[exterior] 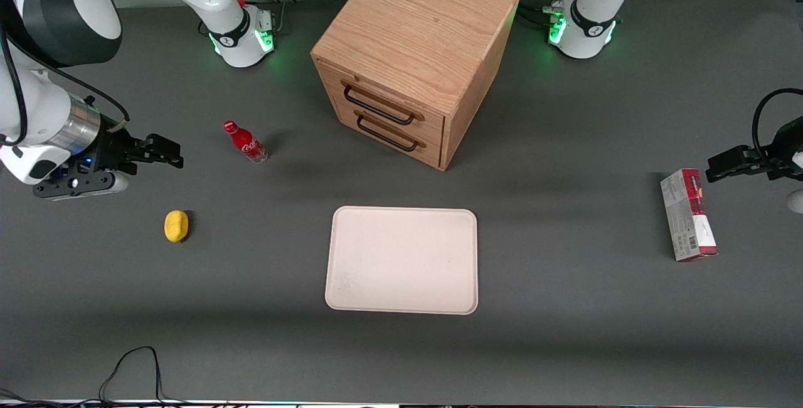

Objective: Place coke bottle on tray
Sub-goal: 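Move the right gripper toward the red Coca-Cola bottle, then lower the open right gripper over the bottle and close on it, then lift the bottle and carry it toward the white tray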

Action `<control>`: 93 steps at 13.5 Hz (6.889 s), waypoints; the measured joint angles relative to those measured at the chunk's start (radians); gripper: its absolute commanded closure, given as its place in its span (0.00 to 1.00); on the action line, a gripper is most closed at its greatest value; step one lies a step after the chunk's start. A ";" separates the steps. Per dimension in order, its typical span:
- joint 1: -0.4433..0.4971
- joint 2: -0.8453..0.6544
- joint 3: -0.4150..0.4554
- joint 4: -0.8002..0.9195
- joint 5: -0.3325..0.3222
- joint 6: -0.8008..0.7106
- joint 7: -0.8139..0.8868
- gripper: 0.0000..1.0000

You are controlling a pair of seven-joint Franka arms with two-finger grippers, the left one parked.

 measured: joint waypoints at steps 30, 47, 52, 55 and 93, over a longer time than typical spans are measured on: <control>0.055 -0.395 -0.004 -0.333 0.000 -0.086 0.001 0.00; 0.107 -0.366 -0.004 -0.968 0.000 0.619 0.001 0.01; 0.107 -0.357 -0.004 -0.980 0.000 0.633 0.001 0.01; 0.107 -0.347 -0.004 -0.981 0.000 0.633 0.001 0.02; 0.177 0.657 0.098 0.748 0.005 -0.104 0.474 1.00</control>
